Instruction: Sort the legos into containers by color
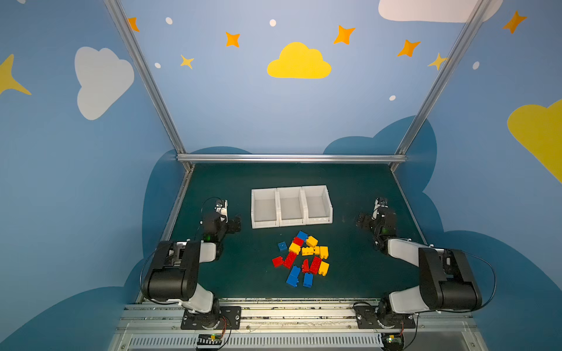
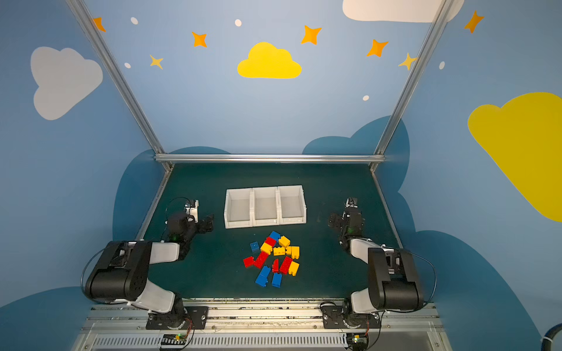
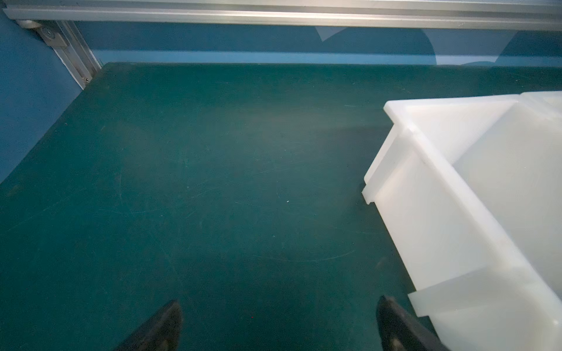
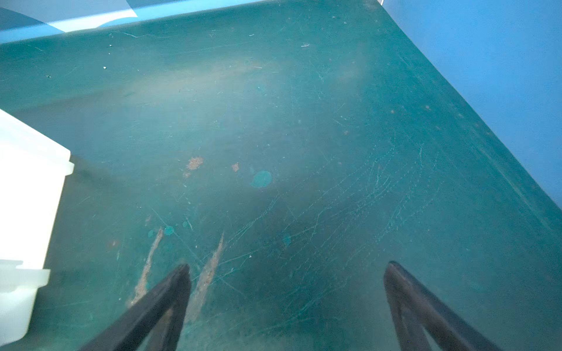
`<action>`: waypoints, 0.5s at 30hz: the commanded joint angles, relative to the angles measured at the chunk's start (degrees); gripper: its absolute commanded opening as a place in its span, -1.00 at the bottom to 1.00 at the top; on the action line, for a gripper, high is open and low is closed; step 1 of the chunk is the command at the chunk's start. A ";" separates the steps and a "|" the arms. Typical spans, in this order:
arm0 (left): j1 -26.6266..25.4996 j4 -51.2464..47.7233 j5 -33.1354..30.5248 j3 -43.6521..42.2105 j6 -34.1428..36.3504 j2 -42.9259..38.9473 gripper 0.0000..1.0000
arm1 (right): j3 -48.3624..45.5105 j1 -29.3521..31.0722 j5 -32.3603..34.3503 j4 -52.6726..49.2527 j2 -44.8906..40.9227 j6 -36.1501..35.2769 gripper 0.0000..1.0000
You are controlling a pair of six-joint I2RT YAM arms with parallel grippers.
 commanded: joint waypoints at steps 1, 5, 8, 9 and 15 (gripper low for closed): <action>0.04 -0.27 -0.19 1.17 0.71 -1.19 0.99 | 0.73 0.23 0.17 0.54 -0.66 0.32 0.97; 0.15 -0.18 -0.05 1.12 0.77 -1.12 0.99 | 0.65 0.28 0.17 0.59 -0.65 0.27 0.97; 0.18 -0.27 0.03 1.12 0.65 -1.11 0.99 | 0.60 0.26 0.13 0.59 -0.60 0.29 0.97; 0.29 -0.33 0.24 1.19 0.54 -1.12 0.99 | 0.68 0.25 0.17 0.59 -0.57 0.33 0.97; 0.89 -0.79 1.44 1.56 0.26 -0.82 0.99 | 0.78 0.08 -0.35 0.50 -0.49 0.31 0.97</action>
